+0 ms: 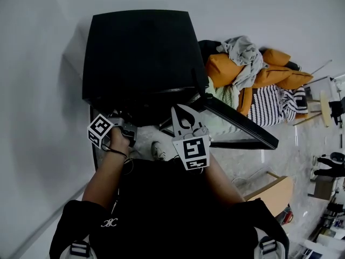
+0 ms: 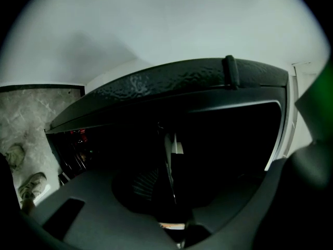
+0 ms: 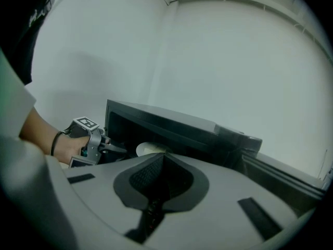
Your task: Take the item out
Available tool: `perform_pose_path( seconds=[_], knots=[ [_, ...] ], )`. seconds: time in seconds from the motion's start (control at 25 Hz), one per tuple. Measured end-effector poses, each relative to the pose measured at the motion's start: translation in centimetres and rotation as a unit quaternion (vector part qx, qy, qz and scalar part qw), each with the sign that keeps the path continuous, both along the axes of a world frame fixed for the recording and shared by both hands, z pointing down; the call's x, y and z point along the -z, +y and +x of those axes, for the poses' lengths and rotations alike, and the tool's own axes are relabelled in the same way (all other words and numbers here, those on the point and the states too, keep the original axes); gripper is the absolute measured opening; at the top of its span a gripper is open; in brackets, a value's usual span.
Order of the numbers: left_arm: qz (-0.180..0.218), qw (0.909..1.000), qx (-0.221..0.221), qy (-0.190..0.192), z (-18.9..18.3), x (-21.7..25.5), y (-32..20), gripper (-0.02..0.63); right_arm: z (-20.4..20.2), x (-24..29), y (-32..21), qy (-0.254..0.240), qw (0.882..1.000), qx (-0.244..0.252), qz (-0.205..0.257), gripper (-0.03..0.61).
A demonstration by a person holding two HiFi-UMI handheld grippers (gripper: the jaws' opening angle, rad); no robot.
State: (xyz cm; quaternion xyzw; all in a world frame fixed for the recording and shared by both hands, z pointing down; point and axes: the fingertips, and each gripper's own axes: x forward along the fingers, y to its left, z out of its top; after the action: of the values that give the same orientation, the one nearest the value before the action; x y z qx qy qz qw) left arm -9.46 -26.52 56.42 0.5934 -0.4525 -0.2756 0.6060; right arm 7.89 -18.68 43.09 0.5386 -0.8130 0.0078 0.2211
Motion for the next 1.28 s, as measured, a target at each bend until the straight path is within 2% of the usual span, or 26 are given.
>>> perform_pose_path(
  seconds=[0.24,0.4,0.64,1.28],
  knots=[
    [-0.004,0.9999,0.003,0.010,0.2,-0.1,-1.0,0.064,0.2,-0.1,0.0,0.004,1.000,0.000,0.000,0.005],
    [-0.020,0.9991,0.014,0.035,0.2,-0.7,-1.1,0.063,0.3,-0.2,0.1,0.006,1.000,-0.003,-0.002,0.005],
    [-0.022,0.9984,0.020,0.049,0.4,-1.0,-1.4,0.061,0.6,-0.5,0.2,0.008,1.000,-0.005,-0.004,0.005],
    [-0.034,0.9987,0.011,0.037,0.7,-0.3,0.5,0.046,-0.6,-0.5,0.7,0.001,1.000,0.012,-0.007,0.005]
  ],
)
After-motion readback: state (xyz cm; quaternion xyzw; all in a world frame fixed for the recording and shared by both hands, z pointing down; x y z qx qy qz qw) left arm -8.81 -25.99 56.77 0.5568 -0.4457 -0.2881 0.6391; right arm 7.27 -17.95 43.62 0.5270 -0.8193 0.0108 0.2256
